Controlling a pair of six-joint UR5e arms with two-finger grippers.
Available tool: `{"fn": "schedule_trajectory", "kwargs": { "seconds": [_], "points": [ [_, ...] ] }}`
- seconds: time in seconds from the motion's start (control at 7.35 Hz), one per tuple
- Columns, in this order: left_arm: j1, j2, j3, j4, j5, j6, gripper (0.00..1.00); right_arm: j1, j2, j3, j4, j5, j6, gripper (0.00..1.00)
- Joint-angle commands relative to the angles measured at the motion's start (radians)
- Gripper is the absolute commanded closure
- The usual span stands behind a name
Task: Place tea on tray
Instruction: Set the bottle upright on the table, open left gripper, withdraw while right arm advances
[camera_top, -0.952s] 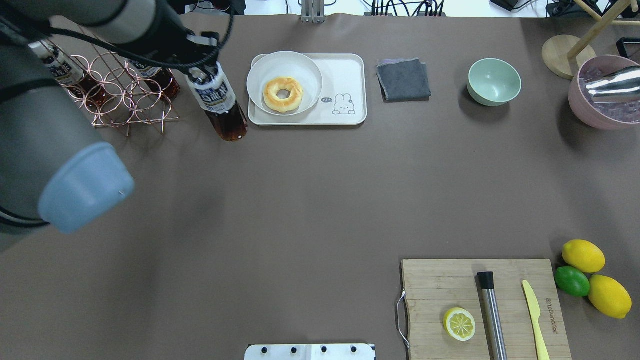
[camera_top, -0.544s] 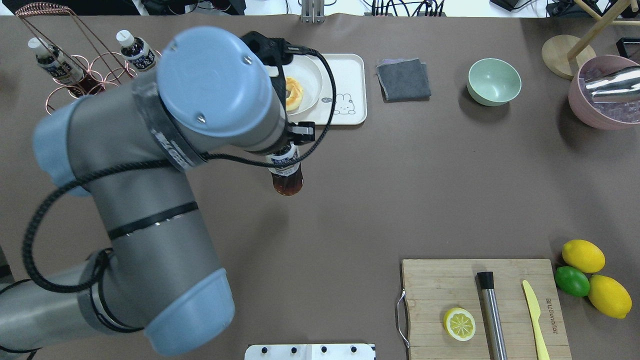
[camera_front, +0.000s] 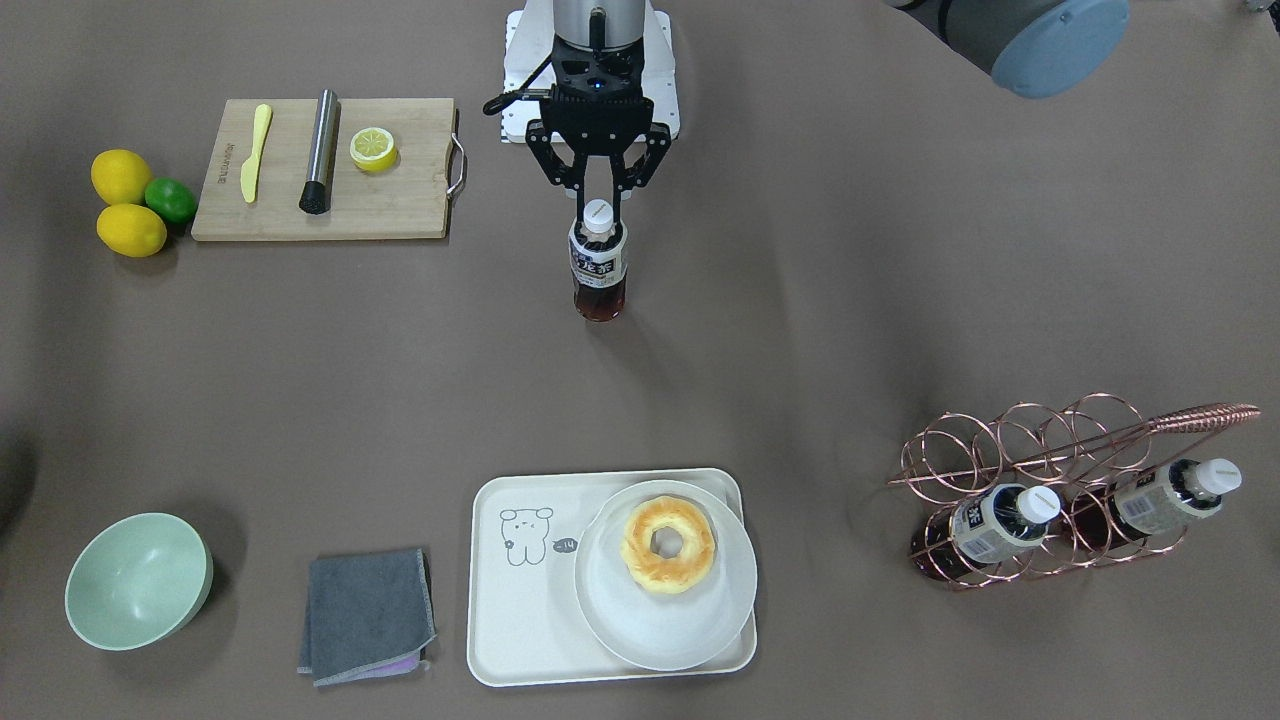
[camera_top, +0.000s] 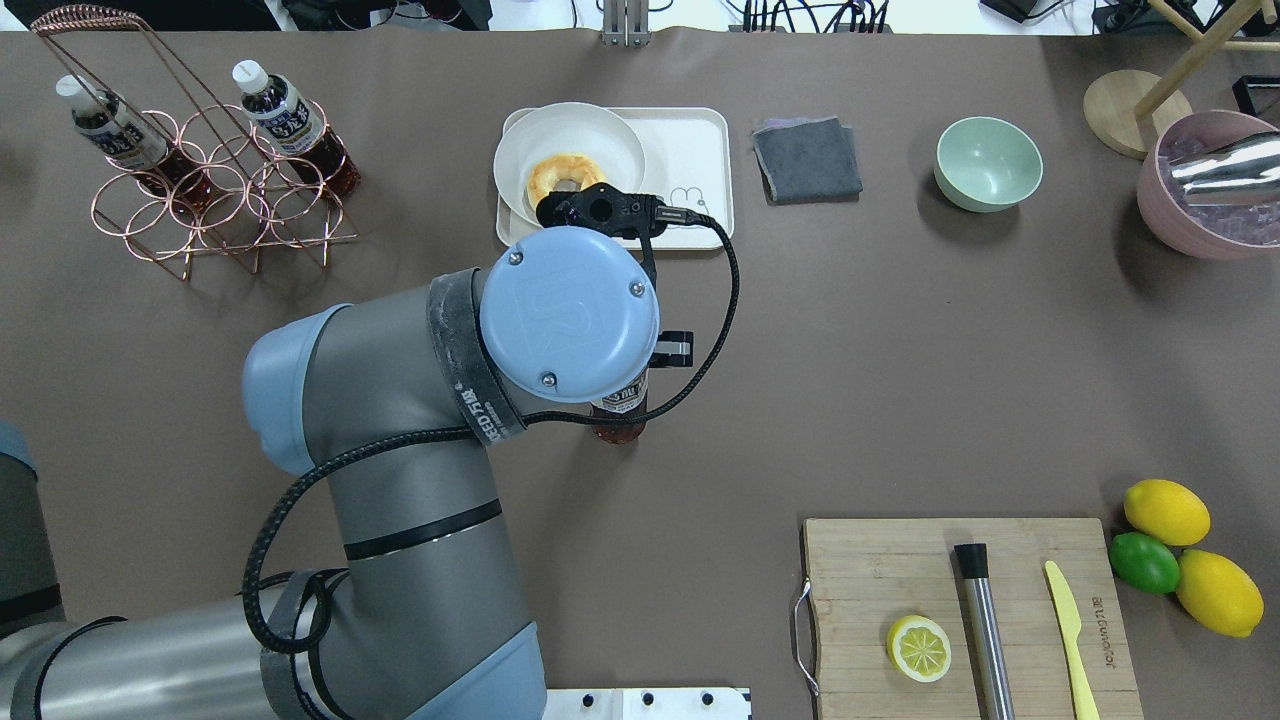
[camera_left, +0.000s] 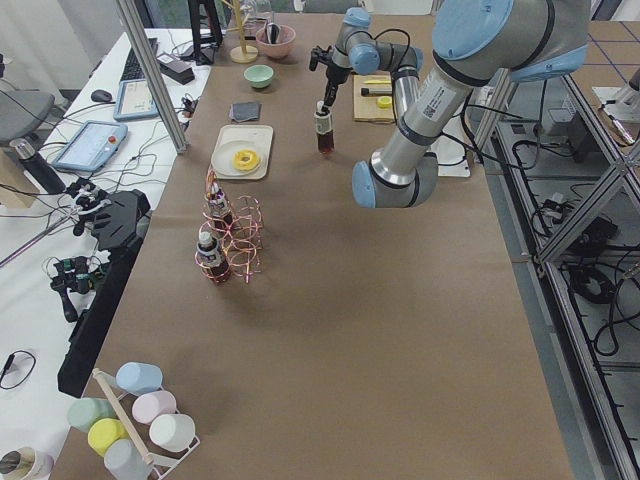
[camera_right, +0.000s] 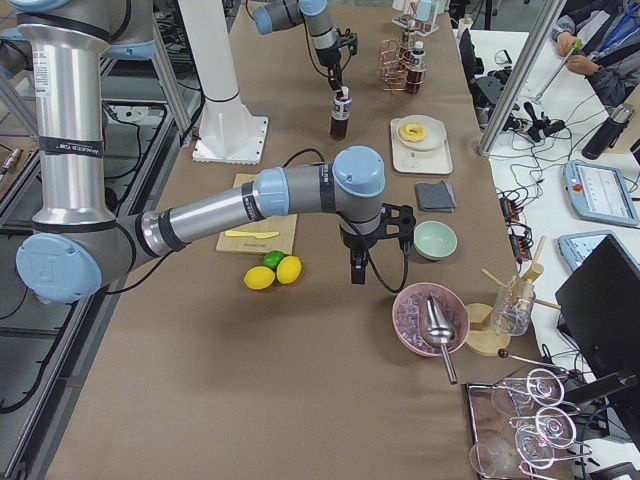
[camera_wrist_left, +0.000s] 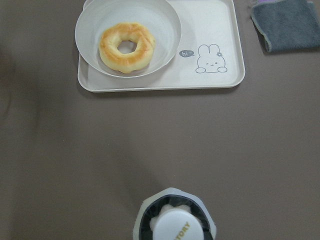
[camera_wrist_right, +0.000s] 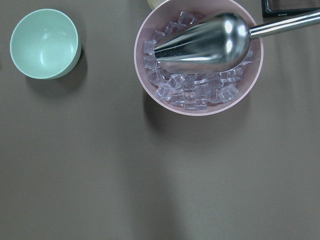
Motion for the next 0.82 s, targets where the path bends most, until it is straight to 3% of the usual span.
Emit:
{"fn": "schedule_trajectory", "kwargs": {
  "seconds": [0.0, 0.27, 0.41, 0.54, 0.68],
  "points": [
    [0.022, 0.051, 0.01, -0.081, 0.002, -0.001, 1.0, 0.0, 0.001, 0.0, 0.002, 0.0, 0.0, 0.0],
    [0.024, 0.052, 0.009, -0.083, 0.002, -0.001, 1.0, -0.002, 0.002, 0.0, 0.002, 0.0, 0.001, 0.0],
    [0.024, 0.051, 0.007, -0.083, 0.002, -0.001, 0.34, -0.006, 0.008, 0.002, 0.0, 0.0, 0.003, 0.0],
    [0.022, 0.049, 0.0, -0.082, 0.002, -0.001, 0.03, -0.011, 0.022, 0.002, 0.0, 0.003, 0.01, 0.0],
    [0.019, 0.052, -0.023, -0.082, 0.002, 0.001, 0.03, -0.012, 0.057, 0.015, -0.001, 0.005, 0.091, 0.0]
  ]
}}
